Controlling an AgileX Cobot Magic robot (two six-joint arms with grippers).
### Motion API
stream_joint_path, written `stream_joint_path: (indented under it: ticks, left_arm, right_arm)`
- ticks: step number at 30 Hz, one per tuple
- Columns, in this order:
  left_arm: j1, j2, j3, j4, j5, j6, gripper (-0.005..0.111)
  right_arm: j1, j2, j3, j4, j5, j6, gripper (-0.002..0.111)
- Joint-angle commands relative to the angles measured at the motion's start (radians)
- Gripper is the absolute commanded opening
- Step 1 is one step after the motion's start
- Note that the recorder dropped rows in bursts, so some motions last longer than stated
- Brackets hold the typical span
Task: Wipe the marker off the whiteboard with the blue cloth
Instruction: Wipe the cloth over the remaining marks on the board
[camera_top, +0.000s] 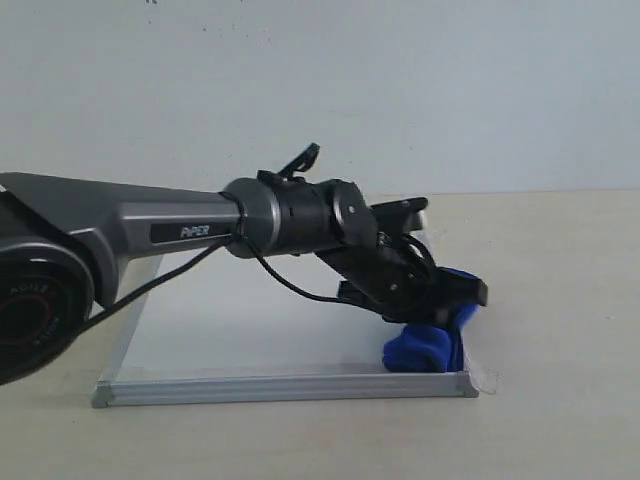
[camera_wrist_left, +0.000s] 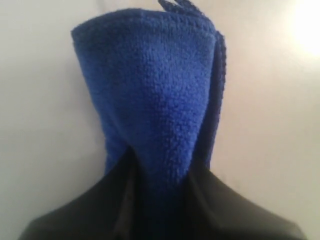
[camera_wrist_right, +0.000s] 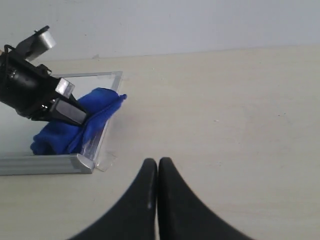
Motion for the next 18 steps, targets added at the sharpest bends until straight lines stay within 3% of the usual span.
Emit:
stream_joint_path:
  ticks: [1, 12, 18]
  left_arm:
    - [0.000, 0.008, 0.010, -0.037, -0.012, 0.037, 0.004]
    - [0.208, 0.008, 0.010, 0.478, 0.230, -0.344, 0.004]
    - [0.233, 0.006, 0.010, 0.811, 0.298, -0.558, 0.004]
  right_arm:
    - [-0.002, -0.004, -0.001, 0.001, -0.007, 0.000, 0.000]
    - [-0.002, -0.004, -0.001, 0.001, -0.007, 0.000, 0.000]
    - [-0.002, -0.004, -0.001, 0.001, -0.007, 0.000, 0.000]
